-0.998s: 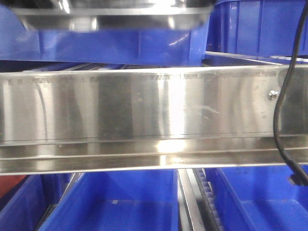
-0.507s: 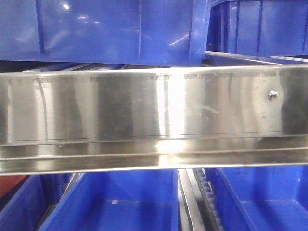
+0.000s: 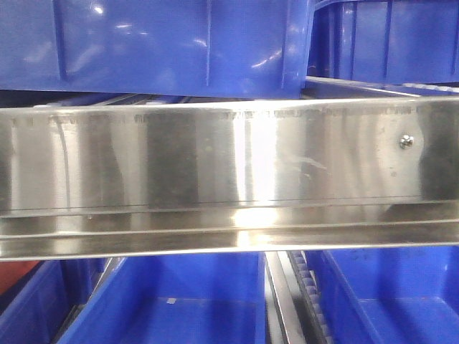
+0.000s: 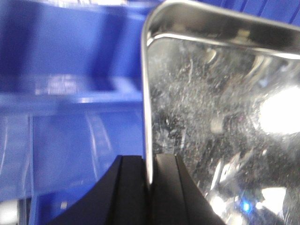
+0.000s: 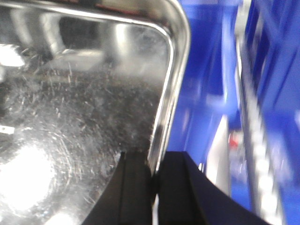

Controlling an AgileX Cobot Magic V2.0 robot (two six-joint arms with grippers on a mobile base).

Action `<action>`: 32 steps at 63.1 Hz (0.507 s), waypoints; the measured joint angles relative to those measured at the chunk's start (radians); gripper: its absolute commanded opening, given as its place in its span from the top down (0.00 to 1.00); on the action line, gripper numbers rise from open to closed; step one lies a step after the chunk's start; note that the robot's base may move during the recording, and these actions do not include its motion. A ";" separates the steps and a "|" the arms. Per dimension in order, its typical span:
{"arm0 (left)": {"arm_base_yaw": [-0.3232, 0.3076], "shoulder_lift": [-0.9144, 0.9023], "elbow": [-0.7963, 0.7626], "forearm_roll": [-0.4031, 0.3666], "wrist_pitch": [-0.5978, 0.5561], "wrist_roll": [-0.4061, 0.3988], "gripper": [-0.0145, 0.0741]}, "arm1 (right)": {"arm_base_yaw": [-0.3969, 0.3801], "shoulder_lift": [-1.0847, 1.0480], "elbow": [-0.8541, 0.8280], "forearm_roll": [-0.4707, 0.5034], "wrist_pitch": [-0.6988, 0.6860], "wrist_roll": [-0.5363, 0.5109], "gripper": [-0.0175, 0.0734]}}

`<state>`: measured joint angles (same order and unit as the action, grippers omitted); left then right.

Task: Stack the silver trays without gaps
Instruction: 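Hold the silver tray with both grippers while the base backs away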

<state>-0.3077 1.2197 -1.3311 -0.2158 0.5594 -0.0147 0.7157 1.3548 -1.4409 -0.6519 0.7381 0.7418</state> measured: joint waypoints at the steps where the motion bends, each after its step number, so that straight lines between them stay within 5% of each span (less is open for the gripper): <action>1: 0.000 0.000 0.000 0.000 0.000 0.000 0.85 | 0.000 0.000 0.000 -0.002 -0.004 0.000 0.90; 32: 0.002 -0.003 -0.001 0.019 -0.022 0.003 0.85 | -0.002 -0.004 0.000 -0.039 -0.093 -0.008 0.90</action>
<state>-0.3059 1.2164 -1.3325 -0.1972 0.5377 -0.0121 0.7139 1.3505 -1.4409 -0.6909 0.6454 0.7338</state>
